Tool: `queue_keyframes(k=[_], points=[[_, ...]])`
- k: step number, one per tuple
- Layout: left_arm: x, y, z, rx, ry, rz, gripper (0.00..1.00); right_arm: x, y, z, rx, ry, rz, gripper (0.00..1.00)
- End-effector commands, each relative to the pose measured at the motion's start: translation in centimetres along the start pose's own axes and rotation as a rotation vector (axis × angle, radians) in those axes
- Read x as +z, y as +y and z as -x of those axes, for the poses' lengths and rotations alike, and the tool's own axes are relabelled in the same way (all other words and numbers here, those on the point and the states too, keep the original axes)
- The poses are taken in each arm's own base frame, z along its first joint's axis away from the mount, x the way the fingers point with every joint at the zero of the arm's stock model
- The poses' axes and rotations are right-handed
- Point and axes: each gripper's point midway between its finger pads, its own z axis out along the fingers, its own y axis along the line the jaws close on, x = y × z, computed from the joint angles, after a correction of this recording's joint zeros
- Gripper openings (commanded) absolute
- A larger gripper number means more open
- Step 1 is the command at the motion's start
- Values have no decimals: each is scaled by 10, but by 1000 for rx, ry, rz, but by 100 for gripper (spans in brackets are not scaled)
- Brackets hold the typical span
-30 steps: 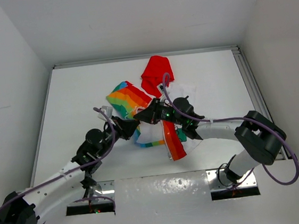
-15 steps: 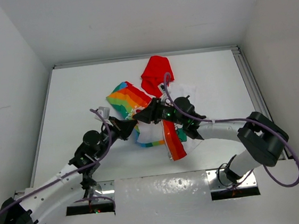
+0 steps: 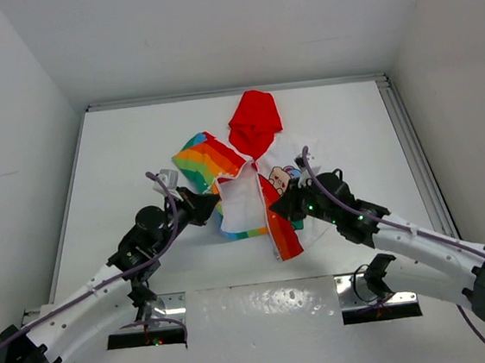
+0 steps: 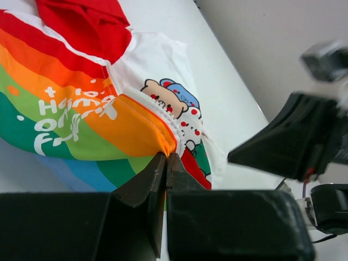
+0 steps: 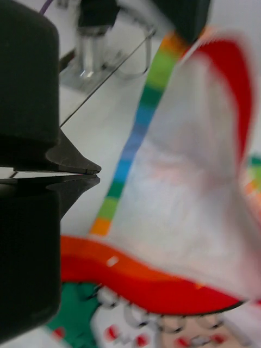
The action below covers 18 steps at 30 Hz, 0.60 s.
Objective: Zip up the jacket
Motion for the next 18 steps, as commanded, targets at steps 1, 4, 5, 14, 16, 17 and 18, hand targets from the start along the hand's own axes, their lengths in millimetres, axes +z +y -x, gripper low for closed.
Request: queue_keyframes(k=[1, 4, 5, 14, 16, 17, 18], points=[[-3, -23, 20, -18, -22, -59, 0, -34, -60, -75, -49, 277, -223, 0], [-6, -29, 18, -27, -5, -94, 0, -49, -73, -101, -51, 381, -267, 0], [-6, -31, 17, -30, 0, -106, 0, -50, -75, -106, -50, 399, -275, 0], [-4, -32, 9, -28, 29, -117, 0, -35, -63, -125, -126, 474, -259, 34], [-6, -31, 12, -27, 16, -115, 0, -35, -63, -132, -186, 508, -287, 35], [-7, -30, 12, -27, 12, -110, 0, -34, -64, -132, -205, 510, -303, 35], [-7, -29, 12, -27, 8, -107, 0, -34, -68, -132, -245, 497, -338, 35]])
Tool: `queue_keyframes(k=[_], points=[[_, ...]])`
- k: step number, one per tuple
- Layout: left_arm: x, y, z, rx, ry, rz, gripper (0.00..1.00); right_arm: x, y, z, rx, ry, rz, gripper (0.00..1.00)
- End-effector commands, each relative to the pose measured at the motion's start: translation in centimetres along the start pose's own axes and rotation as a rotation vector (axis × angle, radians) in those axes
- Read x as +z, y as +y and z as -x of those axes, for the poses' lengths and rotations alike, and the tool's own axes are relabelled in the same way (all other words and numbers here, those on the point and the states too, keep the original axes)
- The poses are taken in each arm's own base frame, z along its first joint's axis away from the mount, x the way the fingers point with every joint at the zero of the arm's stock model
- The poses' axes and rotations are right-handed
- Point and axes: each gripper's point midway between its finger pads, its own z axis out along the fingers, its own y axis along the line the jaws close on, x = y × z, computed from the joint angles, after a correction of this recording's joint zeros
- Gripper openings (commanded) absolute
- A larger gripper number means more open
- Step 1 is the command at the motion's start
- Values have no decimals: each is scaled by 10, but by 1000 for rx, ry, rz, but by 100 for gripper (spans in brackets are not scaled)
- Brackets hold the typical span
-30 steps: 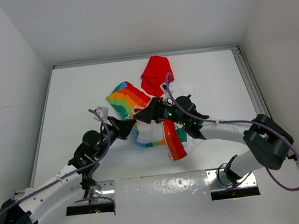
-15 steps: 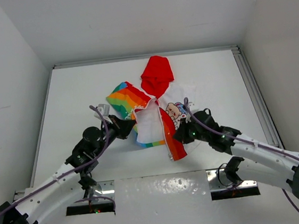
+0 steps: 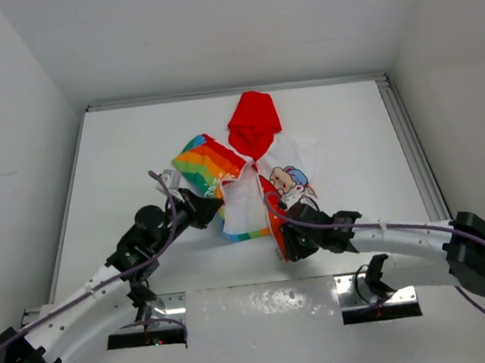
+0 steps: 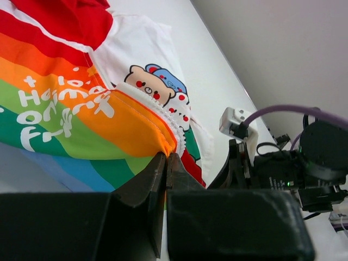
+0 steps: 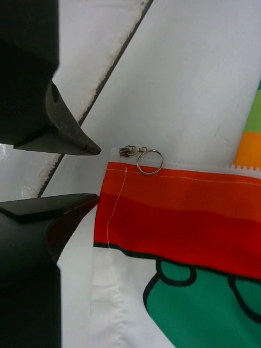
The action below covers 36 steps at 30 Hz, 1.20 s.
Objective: Zip up the jacket
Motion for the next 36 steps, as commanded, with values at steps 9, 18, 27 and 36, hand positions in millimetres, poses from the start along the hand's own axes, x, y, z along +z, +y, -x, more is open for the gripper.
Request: queue_keyframes(k=[9, 18, 27, 36], points=[[-4, -16, 21, 16, -54, -40, 0, 9, -2, 17, -125, -70, -165, 38], [-4, -12, 19, 15, -63, -37, 0, 11, -1, 19, -176, -84, -245, 40], [-6, -13, 22, 25, -66, -31, 0, 25, -9, 1, -142, -52, -270, 41], [-8, -14, 25, 30, -81, -39, 0, 29, -15, -16, -105, -17, -263, 19]])
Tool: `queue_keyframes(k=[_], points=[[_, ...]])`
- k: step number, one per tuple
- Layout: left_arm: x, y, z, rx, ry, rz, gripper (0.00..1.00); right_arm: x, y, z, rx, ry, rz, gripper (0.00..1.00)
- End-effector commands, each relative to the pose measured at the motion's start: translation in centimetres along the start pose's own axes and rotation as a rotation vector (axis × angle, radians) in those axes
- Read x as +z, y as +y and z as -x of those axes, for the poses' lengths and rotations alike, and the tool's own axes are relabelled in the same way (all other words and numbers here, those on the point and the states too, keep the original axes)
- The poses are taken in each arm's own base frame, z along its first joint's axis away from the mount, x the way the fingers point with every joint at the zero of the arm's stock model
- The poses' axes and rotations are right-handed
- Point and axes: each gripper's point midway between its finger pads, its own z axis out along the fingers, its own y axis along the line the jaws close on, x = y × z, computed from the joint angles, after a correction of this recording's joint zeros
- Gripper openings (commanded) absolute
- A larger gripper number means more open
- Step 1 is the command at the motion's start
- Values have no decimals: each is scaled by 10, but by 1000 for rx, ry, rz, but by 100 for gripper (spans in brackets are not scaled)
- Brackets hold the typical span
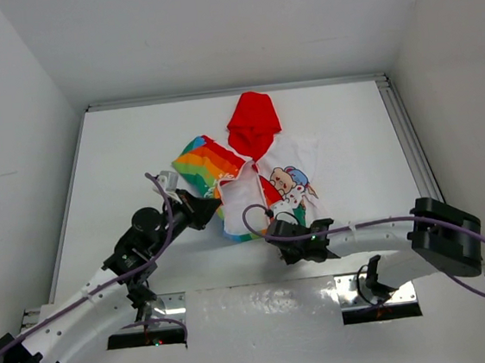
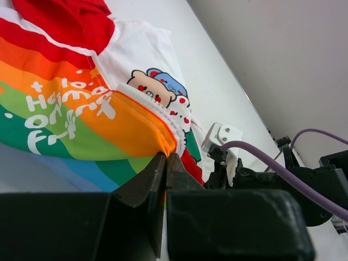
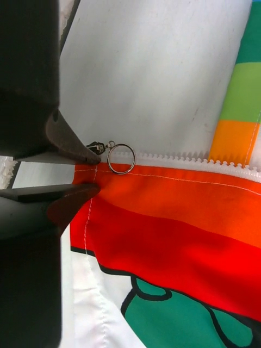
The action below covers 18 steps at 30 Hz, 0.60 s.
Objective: Zip up the jacket
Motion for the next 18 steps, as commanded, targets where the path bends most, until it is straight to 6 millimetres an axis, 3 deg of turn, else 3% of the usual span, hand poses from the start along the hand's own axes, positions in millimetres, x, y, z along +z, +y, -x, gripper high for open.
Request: queue_keyframes(k=[1, 8, 9, 11, 12, 18], points=[[-1, -12, 20, 11, -65, -35, 0, 4, -9, -17, 16, 36, -27, 17], [-2, -12, 20, 9, -63, -30, 0, 6, -16, -25, 33, 45, -49, 14], [-2, -12, 21, 13, -58, -27, 0, 5, -16, -22, 36, 36, -54, 16], [-3, -14, 23, 21, -60, -29, 0, 1, -18, -18, 28, 19, -59, 30], [-3, -15, 23, 18, -67, -36, 0, -2, -19, -11, 26, -9, -63, 30], [-2, -17, 25, 23, -63, -42, 0, -1, -13, -18, 39, 17, -25, 17]])
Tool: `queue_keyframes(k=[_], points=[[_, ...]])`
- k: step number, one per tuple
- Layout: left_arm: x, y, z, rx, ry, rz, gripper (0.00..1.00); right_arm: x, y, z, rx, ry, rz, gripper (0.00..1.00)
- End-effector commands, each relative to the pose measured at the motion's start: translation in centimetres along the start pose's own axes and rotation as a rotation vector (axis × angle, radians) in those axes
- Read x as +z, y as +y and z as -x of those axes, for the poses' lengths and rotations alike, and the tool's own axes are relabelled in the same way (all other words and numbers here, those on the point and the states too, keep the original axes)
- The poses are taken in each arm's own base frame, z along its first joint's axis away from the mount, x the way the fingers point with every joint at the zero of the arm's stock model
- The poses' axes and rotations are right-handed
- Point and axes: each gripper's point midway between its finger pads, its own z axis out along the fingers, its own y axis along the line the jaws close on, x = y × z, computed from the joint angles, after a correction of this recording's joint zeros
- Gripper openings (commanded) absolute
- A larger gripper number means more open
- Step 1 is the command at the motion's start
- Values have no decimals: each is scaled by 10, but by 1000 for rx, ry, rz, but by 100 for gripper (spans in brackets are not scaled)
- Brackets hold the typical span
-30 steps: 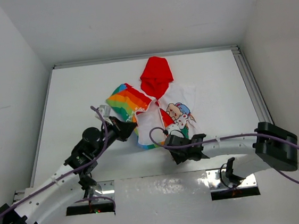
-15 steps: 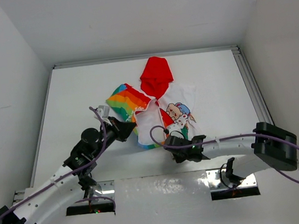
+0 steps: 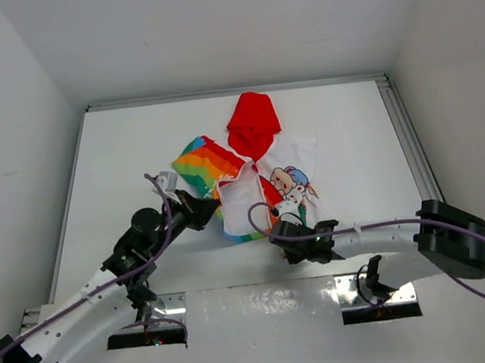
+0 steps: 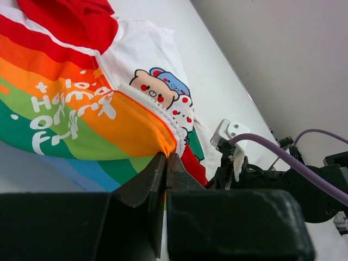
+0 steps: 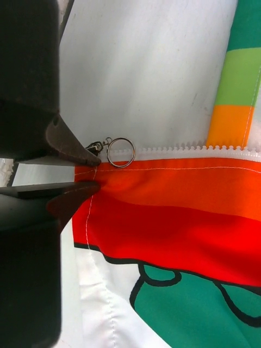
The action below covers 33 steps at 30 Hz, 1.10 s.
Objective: Zip up the jacket
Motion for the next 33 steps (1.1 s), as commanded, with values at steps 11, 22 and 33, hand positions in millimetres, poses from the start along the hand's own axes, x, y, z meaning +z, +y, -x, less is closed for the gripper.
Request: queue_keyframes(k=[11, 22, 33], points=[[2, -22, 26, 15, -57, -61, 0, 1, 18, -6, 39, -21, 135, 0], [1, -23, 50, 3, -131, -24, 0, -179, 79, 217, 6, -1018, 513, 0], [9, -15, 38, -22, -128, -22, 0, -110, 57, 180, 136, -954, 454, 0]])
